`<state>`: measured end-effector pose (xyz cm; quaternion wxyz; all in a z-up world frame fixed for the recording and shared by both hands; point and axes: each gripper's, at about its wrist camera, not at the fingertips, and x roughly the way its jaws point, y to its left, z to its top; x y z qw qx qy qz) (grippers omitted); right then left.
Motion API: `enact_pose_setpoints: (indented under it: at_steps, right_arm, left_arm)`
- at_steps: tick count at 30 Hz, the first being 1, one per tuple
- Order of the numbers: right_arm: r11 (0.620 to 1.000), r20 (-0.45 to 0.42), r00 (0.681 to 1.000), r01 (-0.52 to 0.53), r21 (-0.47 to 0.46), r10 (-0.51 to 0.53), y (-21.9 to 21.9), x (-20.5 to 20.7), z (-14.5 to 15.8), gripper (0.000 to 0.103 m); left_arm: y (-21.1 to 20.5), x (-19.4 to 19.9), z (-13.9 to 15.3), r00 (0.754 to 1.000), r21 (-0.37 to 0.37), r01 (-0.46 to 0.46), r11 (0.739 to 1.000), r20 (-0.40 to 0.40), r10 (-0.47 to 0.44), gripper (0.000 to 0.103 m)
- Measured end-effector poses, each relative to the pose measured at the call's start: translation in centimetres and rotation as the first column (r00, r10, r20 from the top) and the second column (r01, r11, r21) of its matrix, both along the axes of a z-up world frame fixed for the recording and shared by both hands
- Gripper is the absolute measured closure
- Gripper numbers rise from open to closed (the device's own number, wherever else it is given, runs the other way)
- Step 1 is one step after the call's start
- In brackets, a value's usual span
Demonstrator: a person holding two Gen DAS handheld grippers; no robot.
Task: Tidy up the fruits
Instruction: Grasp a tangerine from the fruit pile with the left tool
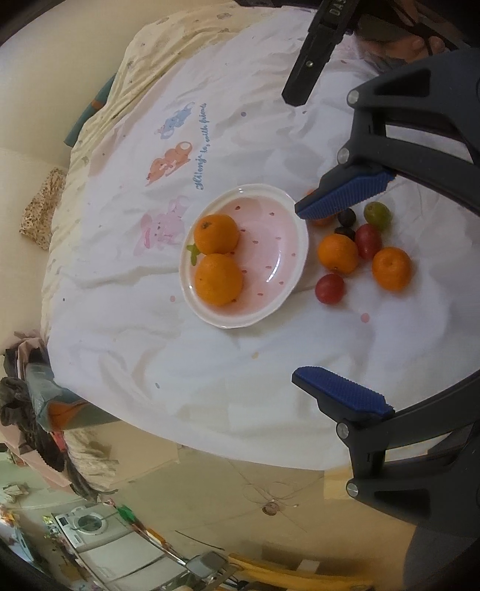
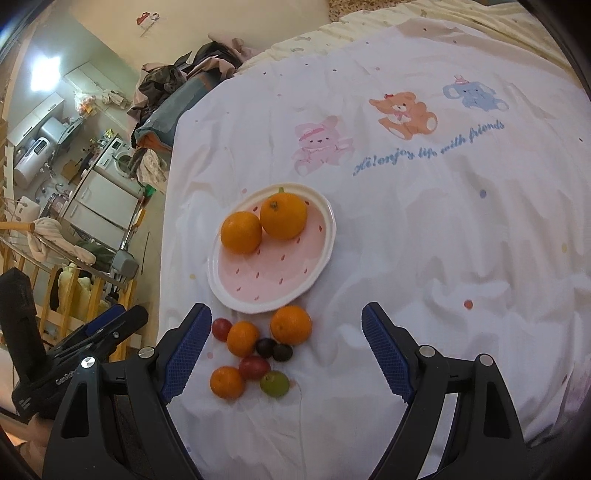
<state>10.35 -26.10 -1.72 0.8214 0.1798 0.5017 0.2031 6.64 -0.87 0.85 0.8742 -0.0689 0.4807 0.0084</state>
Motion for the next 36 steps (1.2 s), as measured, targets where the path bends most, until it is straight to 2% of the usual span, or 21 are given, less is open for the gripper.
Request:
enact_pose_setpoints:
  at_steps: [5, 8, 14, 17, 20, 23, 26, 29, 31, 32, 33, 36]
  right_arm:
    - [1.000, -0.021, 1.000, 0.023, -0.007, -0.023, -0.4, -0.7, -1.2, 0.017]
    - [0.999, -0.045, 0.998, 0.035, -0.011, -0.036, -0.4, -0.5, -1.9, 0.017]
    - [0.999, -0.076, 0.996, 0.042, -0.018, -0.043, -0.2, -0.2, -2.7, 0.017]
    - [0.999, -0.082, 0.996, 0.039, 0.013, -0.038, -0.4, -0.1, -2.8, 0.017]
    - [0.999, -0.080, 0.996, 0.040, 0.020, -0.038, -0.3, -0.1, -2.7, 0.017]
    - [0.998, -0.090, 0.995, 0.045, 0.032, -0.042, -0.3, 0.1, -2.9, 0.017]
    - [0.998, -0.101, 0.993, 0.058, 0.037, -0.054, -0.4, 0.4, -3.1, 0.017]
    - [0.996, -0.120, 0.991, 0.073, 0.048, -0.066, -0.8, 0.7, -3.5, 0.017]
    - [0.995, -0.133, 0.988, 0.084, 0.053, -0.076, -1.0, 0.9, -3.8, 0.017]
    - [0.995, -0.138, 0.987, 0.089, 0.055, -0.080, -1.1, 1.0, -3.9, 0.017]
    - [0.994, -0.143, 0.986, 0.093, 0.057, -0.084, -1.2, 1.1, -4.0, 0.017]
    - [0.993, -0.154, 0.984, 0.104, 0.062, -0.093, -1.4, 1.3, -4.2, 0.017]
  left_arm:
    - [-0.3, -0.2, -0.3, 1.000, 0.025, 0.011, 1.000, 0.005, -0.011, 0.024]
    - [-0.4, 0.0, -0.4, 1.000, 0.013, 0.021, 1.000, 0.003, -0.021, 0.024]
    - [0.1, 0.4, -1.1, 0.999, 0.007, -0.010, 1.000, -0.031, 0.010, 0.024]
    - [0.5, 0.5, -1.5, 0.999, 0.022, -0.030, 0.999, -0.036, 0.031, 0.024]
    - [0.9, 0.5, -1.9, 0.997, 0.010, -0.043, 0.999, -0.057, 0.043, 0.024]
    - [1.1, 0.7, -3.1, 0.992, -0.005, -0.046, 0.999, -0.116, 0.045, 0.024]
    - [0.8, 0.9, -5.2, 0.973, -0.030, -0.019, 0.999, -0.229, 0.012, 0.024]
    - [-0.7, 0.7, -7.6, 0.936, -0.082, 0.050, 0.995, -0.343, -0.075, 0.025]
    - [-1.8, 0.5, -8.5, 0.920, -0.086, 0.094, 0.992, -0.374, -0.119, 0.030]
    - [-2.4, 0.4, -8.7, 0.915, -0.093, 0.111, 0.989, -0.378, -0.138, 0.038]
    - [-2.8, 0.3, -8.9, 0.911, -0.098, 0.123, 0.988, -0.383, -0.151, 0.043]
    - [-3.9, 0.3, -9.8, 0.893, -0.076, 0.162, 0.984, -0.413, -0.179, 0.043]
